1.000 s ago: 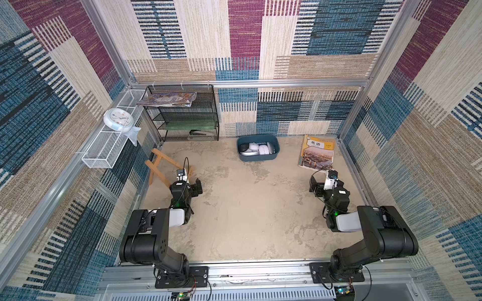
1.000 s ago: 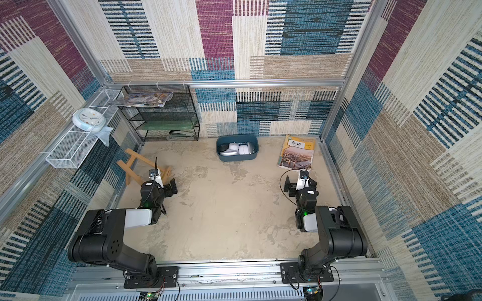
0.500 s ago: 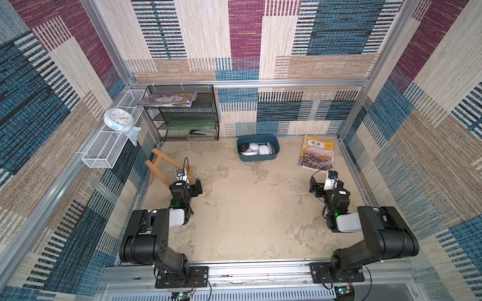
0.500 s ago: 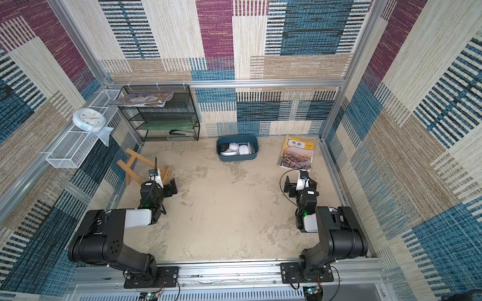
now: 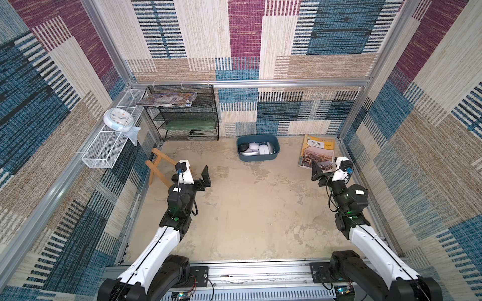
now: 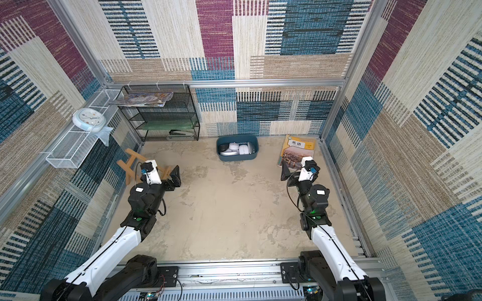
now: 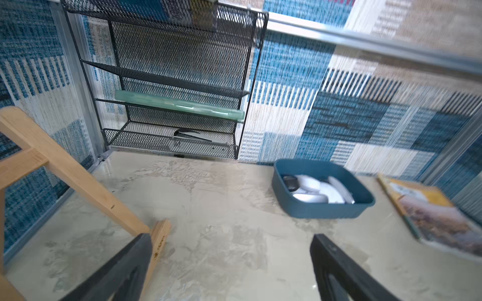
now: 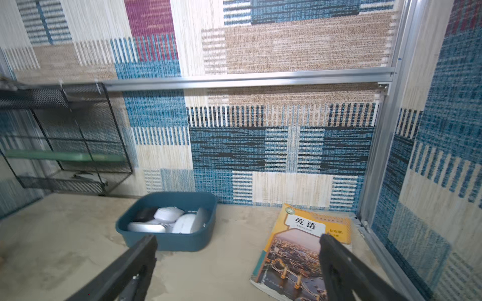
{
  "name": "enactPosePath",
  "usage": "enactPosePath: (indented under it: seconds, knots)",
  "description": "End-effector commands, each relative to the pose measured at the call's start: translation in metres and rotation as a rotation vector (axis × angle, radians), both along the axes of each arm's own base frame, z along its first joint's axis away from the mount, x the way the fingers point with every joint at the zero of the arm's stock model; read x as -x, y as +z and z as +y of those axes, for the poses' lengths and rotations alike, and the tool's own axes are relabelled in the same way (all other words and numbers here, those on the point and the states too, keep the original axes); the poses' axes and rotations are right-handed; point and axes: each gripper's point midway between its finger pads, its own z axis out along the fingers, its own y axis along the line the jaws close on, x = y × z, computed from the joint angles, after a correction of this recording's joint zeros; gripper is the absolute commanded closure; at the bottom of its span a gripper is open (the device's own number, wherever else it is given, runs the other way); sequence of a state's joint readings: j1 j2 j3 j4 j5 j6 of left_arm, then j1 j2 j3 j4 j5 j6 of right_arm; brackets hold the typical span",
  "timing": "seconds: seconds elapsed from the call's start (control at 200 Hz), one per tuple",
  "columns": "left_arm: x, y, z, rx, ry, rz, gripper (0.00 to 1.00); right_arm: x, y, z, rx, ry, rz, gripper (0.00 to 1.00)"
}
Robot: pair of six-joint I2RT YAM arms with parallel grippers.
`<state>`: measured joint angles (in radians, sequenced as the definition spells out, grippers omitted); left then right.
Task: Take out the mouse from the storage box
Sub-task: Move the storage box to the center of the board.
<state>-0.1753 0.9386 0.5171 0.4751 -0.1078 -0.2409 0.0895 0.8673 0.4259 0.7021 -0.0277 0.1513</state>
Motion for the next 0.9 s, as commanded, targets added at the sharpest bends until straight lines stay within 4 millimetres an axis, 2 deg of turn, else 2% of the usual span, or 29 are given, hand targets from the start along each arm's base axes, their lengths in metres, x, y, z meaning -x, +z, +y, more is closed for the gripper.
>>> enactPosePath:
  seconds: [0.0,0.065,0.15,0.23,0.315,0.371,0.421,0.596,0.716,0.896]
  knots:
    - [-0.005,0.006,-0.003,0.292,0.021,0.144,0.01,-0.002,-0.028,-0.025,-0.312,-0.120,0.217,0.01]
    - [-0.010,0.017,-0.021,0.326,-0.056,0.271,0.01,-0.002,-0.042,-0.041,-0.377,-0.227,0.337,0.01]
    - [-0.016,0.021,-0.042,0.353,-0.142,0.390,0.01,-0.004,-0.048,-0.039,-0.370,-0.226,0.395,0.01]
    - [-0.023,0.015,-0.042,0.365,-0.115,0.475,0.01,-0.006,-0.053,-0.031,-0.373,-0.185,0.421,0.01]
    - [-0.029,-0.004,-0.023,0.427,0.003,0.566,0.01,-0.009,-0.058,-0.027,-0.376,-0.162,0.450,0.01]
    - [-0.041,-0.013,-0.020,0.512,-0.040,0.601,0.01,-0.012,-0.062,-0.025,-0.368,-0.160,0.477,0.01]
    - [-0.053,-0.016,-0.026,0.545,-0.094,0.623,0.01,-0.015,-0.065,-0.023,-0.354,-0.158,0.506,0.01]
    - [-0.086,-0.028,-0.062,0.435,-0.127,0.715,0.01,-0.027,-0.081,-0.007,-0.307,-0.086,0.611,0.01]
    - [-0.109,-0.053,-0.084,0.418,-0.104,0.800,0.05,-0.031,-0.100,0.005,-0.311,-0.030,0.680,0.01]
    - [-0.144,-0.104,-0.117,0.405,-0.086,0.957,0.13,-0.035,-0.120,0.015,-0.299,0.006,0.742,0.01]
